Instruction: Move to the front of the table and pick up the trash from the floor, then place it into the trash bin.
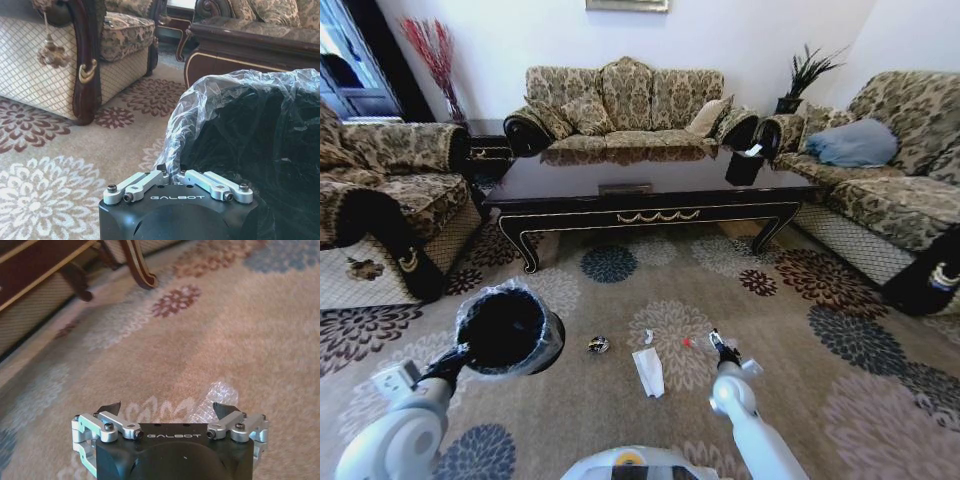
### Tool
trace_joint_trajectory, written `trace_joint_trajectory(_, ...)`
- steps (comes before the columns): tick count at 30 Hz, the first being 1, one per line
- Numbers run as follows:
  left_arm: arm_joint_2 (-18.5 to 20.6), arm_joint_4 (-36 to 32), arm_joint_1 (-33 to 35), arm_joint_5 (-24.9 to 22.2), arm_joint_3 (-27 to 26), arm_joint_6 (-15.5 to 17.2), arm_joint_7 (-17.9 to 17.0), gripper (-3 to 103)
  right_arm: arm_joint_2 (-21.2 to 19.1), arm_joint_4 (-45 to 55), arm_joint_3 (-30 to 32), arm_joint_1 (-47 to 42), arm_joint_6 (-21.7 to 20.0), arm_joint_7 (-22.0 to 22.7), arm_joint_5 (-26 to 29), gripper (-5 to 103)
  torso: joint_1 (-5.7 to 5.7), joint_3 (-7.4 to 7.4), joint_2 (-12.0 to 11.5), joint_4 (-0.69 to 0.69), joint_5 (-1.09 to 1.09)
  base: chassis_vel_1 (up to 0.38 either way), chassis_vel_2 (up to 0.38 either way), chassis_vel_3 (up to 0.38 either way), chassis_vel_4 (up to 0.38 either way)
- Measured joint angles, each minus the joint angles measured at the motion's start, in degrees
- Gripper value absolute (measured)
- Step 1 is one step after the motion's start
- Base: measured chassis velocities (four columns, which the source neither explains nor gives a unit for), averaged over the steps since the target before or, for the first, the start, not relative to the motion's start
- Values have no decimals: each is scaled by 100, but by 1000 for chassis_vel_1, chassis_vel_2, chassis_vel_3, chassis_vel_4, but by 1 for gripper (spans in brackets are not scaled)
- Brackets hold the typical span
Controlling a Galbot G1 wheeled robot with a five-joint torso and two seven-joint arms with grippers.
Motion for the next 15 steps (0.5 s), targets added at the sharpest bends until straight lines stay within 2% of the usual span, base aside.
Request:
trace_joint_trajectory(3,-140,-128,76,-26,-69,5,-15,2,115,-356,55,486,-236,378,465,100,0,0,0,0,-1,0,0,0,0)
trace_joint_trajectory(6,-209,-175,93,-27,-69,9,-17,2,177,-523,74,699,-350,601,652,100,0,0,0,0,-1,0,0,0,0)
trace_joint_trajectory(7,-261,-209,101,-24,-62,11,-21,2,248,-709,102,903,-436,852,772,100,0,0,0,0,-1,0,0,0,0)
trace_joint_trajectory(9,-315,-253,117,-21,-54,17,-25,2,335,-975,158,1143,-511,1130,827,100,0,0,0,0,-1,0,0,0,0)
trace_joint_trajectory(15,-354,-294,155,-20,-96,29,-30,2,441,-1579,280,1523,-541,1351,790,100,0,0,0,-1,-1,0,0,0,0)
